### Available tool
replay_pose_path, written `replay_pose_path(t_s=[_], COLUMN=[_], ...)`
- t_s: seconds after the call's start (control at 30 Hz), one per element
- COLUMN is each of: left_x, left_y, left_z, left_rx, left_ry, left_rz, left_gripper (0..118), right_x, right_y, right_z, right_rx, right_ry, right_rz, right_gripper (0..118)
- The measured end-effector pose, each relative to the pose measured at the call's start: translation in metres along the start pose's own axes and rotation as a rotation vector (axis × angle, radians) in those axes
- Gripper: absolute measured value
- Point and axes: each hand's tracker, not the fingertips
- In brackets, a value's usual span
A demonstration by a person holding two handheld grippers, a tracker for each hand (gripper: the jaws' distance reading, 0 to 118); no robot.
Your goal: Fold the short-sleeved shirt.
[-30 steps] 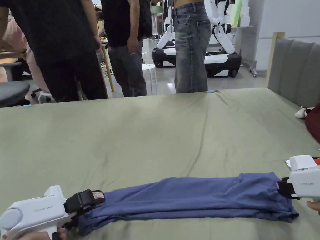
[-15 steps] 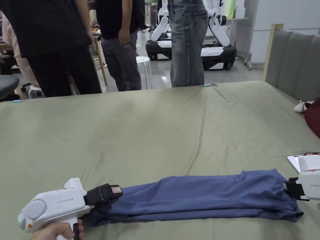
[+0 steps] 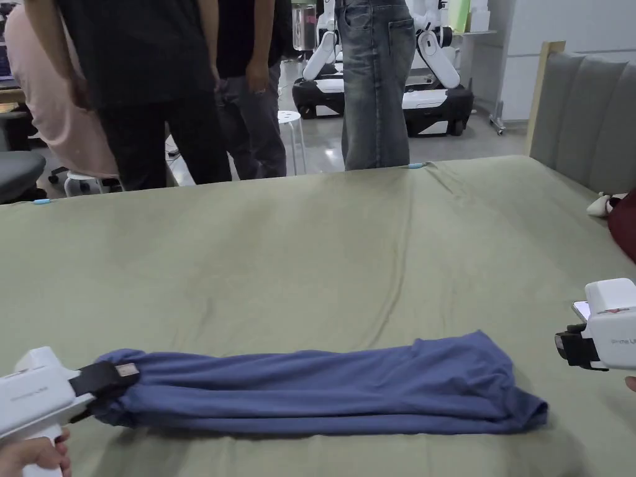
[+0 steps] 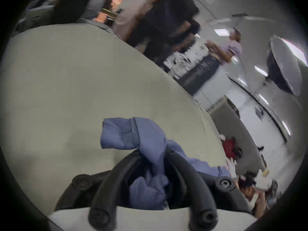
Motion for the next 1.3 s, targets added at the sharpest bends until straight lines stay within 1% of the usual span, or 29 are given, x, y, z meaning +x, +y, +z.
replay_pose_path(t_s=[0.07, 0.17, 0.2, 0.27, 0.33, 0.37, 0.43, 0.5, 0.57, 0.63, 0.7, 0.73, 0.77, 0.8, 0.83, 0.87, 0.9, 0.93, 0.97, 1.0, 1.03, 1.1, 1.17, 1.2, 1.23, 1.27, 1.3], left_x=[-0.01, -0.009, -0.003, 0.022, 0.051, 0.069, 0.107, 0.137, 0.159, 0.168, 0.172, 0.161, 0.158, 0.155, 0.151, 0.15, 0.15, 0.153, 0.157, 0.162, 0.163, 0.158, 0.15, 0.141, 0.135, 0.13, 0.125], left_y=[0.008, 0.01, 0.011, 0.006, 0.003, -0.002, -0.017, -0.031, -0.049, -0.065, -0.086, -0.086, -0.093, -0.097, -0.099, -0.101, -0.099, -0.095, -0.09, -0.089, -0.081, -0.065, -0.056, -0.051, -0.048, -0.049, -0.051], left_z=[0.016, 0.032, 0.034, 0.039, 0.036, 0.033, 0.021, -0.001, -0.023, -0.048, -0.075, -0.094, -0.106, -0.112, -0.114, -0.11, -0.106, -0.101, -0.095, -0.084, -0.073, -0.059, -0.051, -0.048, -0.046, -0.047, -0.05], left_rx=[0.055, 0.013, -0.002, 0.008, -0.008, -0.047, -0.121, -0.145, -0.217, -0.291, -0.346, -0.372, -0.4, -0.401, -0.39, -0.361, -0.335, -0.326, -0.323, -0.322, -0.271, -0.24, -0.226, -0.223, -0.225, -0.228, -0.233], left_ry=[0.065, 0.045, 0.002, -0.027, -0.13, -0.184, -0.21, -0.157, -0.159, -0.16, -0.081, -0.041, -0.009, -0.015, -0.036, -0.092, -0.162, -0.2, -0.216, -0.198, -0.223, -0.165, -0.091, -0.068, -0.069, -0.055, -0.018], left_rz=[0.01, 0.009, -0.015, -0.042, -0.045, -0.052, -0.131, -0.231, -0.225, -0.211, -0.236, -0.236, -0.229, -0.215, -0.209, -0.177, -0.139, -0.114, -0.108, -0.136, -0.17, -0.257, -0.268, -0.248, -0.232, -0.211, -0.194], left_gripper=[16, 16, 16, 16, 16, 16, 16, 16, 16, 16, 16, 17, 20, 30, 45, 62, 86, 108, 118, 114, 114, 114, 111, 99, 77, 41, 0], right_x=[-0.004, -0.012, -0.014, -0.02, -0.025, -0.028, -0.03, -0.032, -0.031, -0.03, -0.027, -0.025, -0.024, -0.023, -0.021, -0.02, -0.019, -0.018, -0.017, -0.016, -0.017, -0.018, -0.022, -0.024, -0.026, -0.029, -0.032], right_y=[0.0, 0.001, 0.002, 0.004, 0.006, 0.008, 0.01, 0.011, 0.012, 0.01, 0.008, 0.007, 0.005, 0.005, 0.004, 0.003, 0.003, 0.002, 0.002, 0.001, 0.001, 0.001, 0.0, -0.001, -0.002, -0.003, -0.003], right_z=[-0.002, -0.006, -0.006, -0.009, -0.01, -0.011, -0.008, -0.004, 0.001, 0.007, 0.014, 0.017, 0.019, 0.021, 0.022, 0.023, 0.022, 0.022, 0.022, 0.021, 0.02, 0.02, 0.021, 0.022, 0.023, 0.024, 0.024], right_rx=[0.005, 0.011, 0.012, 0.013, 0.014, 0.017, 0.03, 0.046, 0.056, 0.069, 0.084, 0.089, 0.092, 0.094, 0.096, 0.099, 0.101, 0.103, 0.105, 0.106, 0.106, 0.112, 0.121, 0.125, 0.127, 0.129, 0.128], right_ry=[0.01, 0.027, 0.04, 0.059, 0.069, 0.071, 0.083, 0.106, 0.118, 0.123, 0.128, 0.13, 0.134, 0.135, 0.134, 0.132, 0.131, 0.131, 0.133, 0.135, 0.138, 0.141, 0.156, 0.167, 0.174, 0.182, 0.189], right_rz=[0.0, 0.004, 0.006, 0.013, 0.028, 0.032, 0.039, 0.039, 0.04, 0.042, 0.042, 0.041, 0.04, 0.039, 0.039, 0.039, 0.039, 0.038, 0.033, 0.027, 0.024, 0.011, 0.013, 0.016, 0.018, 0.023, 0.029], right_gripper=[0, 0, 0, 0, 0, 0, 0, 0, 0, 0, 0, 0, 0, 0, 0, 0, 0, 0, 0, 0, 0, 0, 0, 0, 0, 0, 0])
